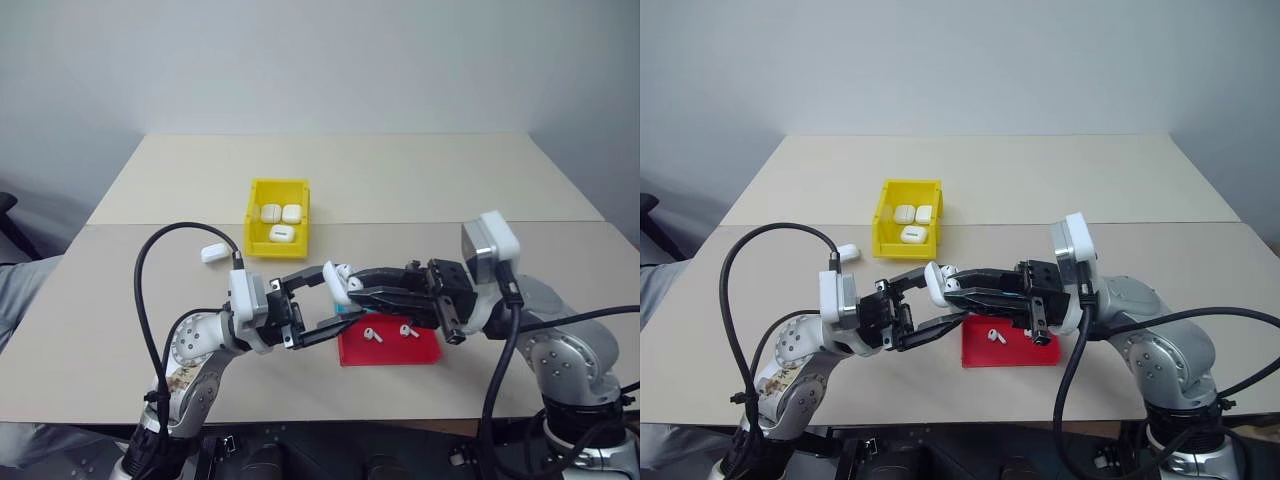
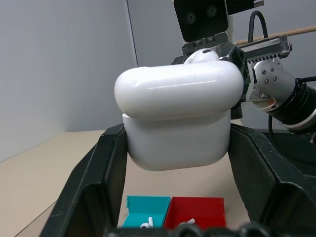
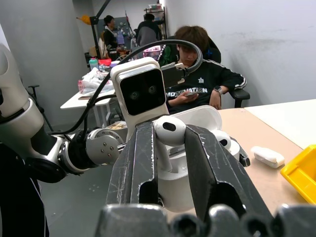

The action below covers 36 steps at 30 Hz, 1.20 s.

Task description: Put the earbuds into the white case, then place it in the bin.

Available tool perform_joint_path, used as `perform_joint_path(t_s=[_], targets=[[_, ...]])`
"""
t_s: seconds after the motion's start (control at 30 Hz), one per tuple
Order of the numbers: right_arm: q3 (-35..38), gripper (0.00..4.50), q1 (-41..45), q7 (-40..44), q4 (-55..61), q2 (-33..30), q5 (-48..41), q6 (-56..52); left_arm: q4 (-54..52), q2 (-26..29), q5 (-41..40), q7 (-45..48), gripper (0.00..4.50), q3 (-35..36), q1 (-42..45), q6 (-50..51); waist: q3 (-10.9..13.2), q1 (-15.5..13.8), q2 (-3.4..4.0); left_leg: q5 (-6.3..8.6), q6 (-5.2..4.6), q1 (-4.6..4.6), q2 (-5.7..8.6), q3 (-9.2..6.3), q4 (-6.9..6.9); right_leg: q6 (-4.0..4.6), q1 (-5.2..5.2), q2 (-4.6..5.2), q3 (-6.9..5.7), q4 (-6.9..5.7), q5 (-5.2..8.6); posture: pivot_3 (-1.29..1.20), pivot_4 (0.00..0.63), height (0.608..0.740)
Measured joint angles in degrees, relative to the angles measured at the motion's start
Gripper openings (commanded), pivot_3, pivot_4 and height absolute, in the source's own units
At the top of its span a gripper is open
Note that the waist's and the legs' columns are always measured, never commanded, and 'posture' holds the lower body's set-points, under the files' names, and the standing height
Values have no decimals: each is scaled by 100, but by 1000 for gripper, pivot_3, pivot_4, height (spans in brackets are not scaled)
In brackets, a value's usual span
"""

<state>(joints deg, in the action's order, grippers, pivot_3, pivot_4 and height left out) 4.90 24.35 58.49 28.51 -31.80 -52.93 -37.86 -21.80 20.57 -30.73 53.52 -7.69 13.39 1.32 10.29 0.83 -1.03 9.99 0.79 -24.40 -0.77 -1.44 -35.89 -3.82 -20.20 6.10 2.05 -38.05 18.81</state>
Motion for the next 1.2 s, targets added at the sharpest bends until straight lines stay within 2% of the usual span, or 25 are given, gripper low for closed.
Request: perform_joint_path(t_s=[0.17, 0.23, 0.27, 0.73, 0.87, 1.07, 1.17, 1.2], targets=[[-14, 748, -19, -2, 0, -1, 2, 26, 2, -3, 3, 9, 2786, 1, 0, -5, 0, -1, 0, 0, 0, 0, 0, 0, 0, 0, 0, 0, 0, 0, 0, 0, 150, 740], [-21, 1367, -27, -1, -1, -1, 14, 48, 2, -8, 3, 16, 2786, 1, 0, -6, 0, 0, 0, 0, 0, 0, 0, 0, 0, 0, 0, 0, 0, 0, 0, 0, 150, 740], [-35, 1520, -29, 1, 1, -2, 66, 94, 2, -10, 4, 21, 2786, 0, 0, -6, 0, 0, 0, 0, 0, 0, 0, 0, 0, 0, 0, 0, 0, 0, 0, 0, 150, 740], [-108, 1520, -140, 189, 12, -133, 350, 583, 32, -9, 41, 73, 2786, 10, 5, -19, 0, -4, 0, 0, 0, 0, 0, 0, 0, 0, 1, 0, 0, 1, 0, 0, 150, 740], [157, 1520, -131, 296, -100, -357, 357, 726, 155, -6, 47, 121, 2786, 12, 22, -55, 0, -11, 0, 0, 0, 1, 1, 0, -1, 0, 4, 0, -1, 1, 0, 0, 150, 740], [381, 1520, 988, 387, -520, -1120, 188, 317, 670, -10, 373, 316, 2786, -173, 222, -189, 0, 3, -1, 0, 0, 3, -2, 1, 1, 0, 2, -2, -1, 2, 0, 0, 150, 740], [100, 1000, 1533, 394, -674, -1218, 200, -26, 896, -99, 459, 385, 2786, -289, 358, -227, 1, 1, -1, 0, -1, -1, -2, 0, -1, 0, 0, -2, 0, 4, 0, 0, 150, 740], [-42, 637, 1660, 435, -713, -1235, 217, -117, 967, -128, 497, 398, 2786, -335, 431, -228, 1, -4, -1, 0, -1, -2, -1, 1, -1, 0, -1, -2, 0, 4, 0, 0, 150, 740]])
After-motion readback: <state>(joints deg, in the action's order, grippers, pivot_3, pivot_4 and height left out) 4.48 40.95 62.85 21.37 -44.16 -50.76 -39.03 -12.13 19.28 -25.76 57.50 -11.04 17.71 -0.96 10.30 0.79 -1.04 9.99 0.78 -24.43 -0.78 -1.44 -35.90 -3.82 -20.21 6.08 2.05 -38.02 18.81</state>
